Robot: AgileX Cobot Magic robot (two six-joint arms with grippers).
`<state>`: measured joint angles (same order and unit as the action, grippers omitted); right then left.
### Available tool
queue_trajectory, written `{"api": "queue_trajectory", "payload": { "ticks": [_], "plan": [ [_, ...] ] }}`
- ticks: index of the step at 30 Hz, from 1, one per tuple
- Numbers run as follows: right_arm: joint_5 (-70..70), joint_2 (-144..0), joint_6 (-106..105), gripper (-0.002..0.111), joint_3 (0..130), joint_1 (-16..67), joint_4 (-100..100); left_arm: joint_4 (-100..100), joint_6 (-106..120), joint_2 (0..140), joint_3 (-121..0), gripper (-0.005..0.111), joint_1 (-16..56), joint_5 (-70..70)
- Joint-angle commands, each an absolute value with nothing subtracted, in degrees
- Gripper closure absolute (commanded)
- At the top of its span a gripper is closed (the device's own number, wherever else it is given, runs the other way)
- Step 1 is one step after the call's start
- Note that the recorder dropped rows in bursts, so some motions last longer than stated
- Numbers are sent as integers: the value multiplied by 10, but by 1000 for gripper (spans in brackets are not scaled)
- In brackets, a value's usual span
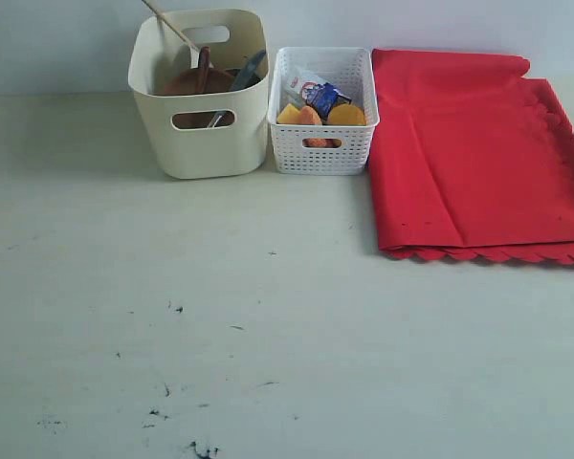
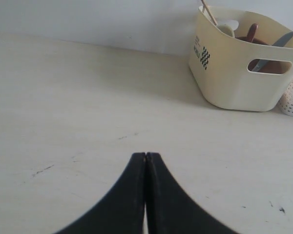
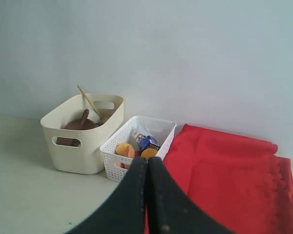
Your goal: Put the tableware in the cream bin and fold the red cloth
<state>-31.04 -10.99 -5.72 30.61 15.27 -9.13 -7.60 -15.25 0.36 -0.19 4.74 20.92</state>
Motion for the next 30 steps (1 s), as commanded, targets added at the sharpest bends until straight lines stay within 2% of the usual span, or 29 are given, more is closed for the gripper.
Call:
{"api": "queue_trajectory", "payload": {
  "ticks": [1, 20, 30],
  "plan": [
    [-302, -106, -58, 108, 304, 154, -90, -72, -153, 0, 0, 107, 47, 207],
    [-302, -106, -59, 108, 304, 154, -76, -72, -153, 0, 0, 107, 47, 207],
    [-163, -105, -59, 108, 200, 147, -76, -72, -153, 0, 0, 107, 47, 207]
  ]
}}
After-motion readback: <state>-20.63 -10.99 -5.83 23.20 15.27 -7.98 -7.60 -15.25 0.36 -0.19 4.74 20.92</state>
